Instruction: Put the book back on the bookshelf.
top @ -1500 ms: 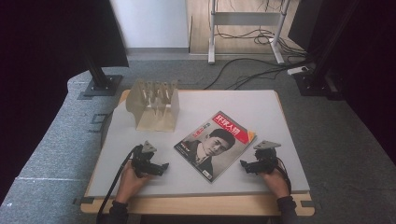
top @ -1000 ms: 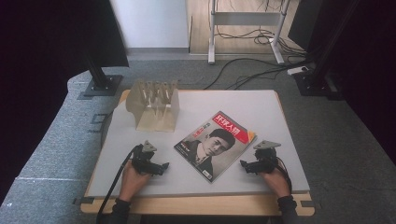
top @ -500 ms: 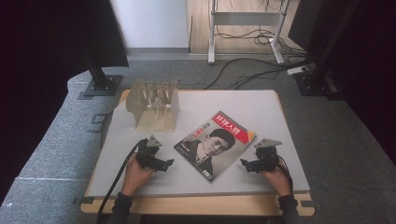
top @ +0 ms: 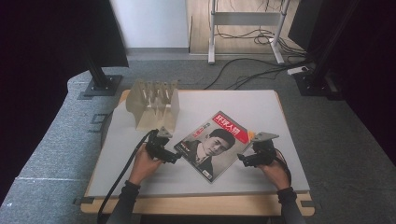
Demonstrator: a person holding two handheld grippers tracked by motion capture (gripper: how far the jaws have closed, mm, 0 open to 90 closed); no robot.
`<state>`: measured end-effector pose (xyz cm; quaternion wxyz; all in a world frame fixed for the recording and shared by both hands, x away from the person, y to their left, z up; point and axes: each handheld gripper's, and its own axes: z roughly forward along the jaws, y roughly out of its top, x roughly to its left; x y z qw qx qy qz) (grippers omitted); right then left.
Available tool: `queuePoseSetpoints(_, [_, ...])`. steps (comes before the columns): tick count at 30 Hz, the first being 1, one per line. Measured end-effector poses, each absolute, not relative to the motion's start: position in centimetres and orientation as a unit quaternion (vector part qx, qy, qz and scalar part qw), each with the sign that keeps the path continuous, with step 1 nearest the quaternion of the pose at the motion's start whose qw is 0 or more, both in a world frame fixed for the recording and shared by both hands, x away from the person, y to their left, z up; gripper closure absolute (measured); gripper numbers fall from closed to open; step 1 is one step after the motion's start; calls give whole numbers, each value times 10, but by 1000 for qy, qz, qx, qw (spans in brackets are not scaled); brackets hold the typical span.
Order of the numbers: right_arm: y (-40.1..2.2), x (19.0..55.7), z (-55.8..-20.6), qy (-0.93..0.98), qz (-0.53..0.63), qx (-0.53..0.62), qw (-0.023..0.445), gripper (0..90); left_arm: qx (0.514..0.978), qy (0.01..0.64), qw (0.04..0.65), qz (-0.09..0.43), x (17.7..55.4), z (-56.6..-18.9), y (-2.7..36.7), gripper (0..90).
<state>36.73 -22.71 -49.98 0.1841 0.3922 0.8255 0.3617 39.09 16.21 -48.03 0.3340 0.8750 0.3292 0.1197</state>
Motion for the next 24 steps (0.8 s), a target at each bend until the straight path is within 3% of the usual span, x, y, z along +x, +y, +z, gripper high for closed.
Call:
queuePoseSetpoints(14, [-214, 405, -490, 836, 355, 373, 189, 0, 881, 308, 338, 125, 425, -468, 129, 0])
queuePoseSetpoints(24, [-218, 435, -501, 836, 347, 383, 185, 0, 887, 300, 330, 117, 445, -487, 113, 0])
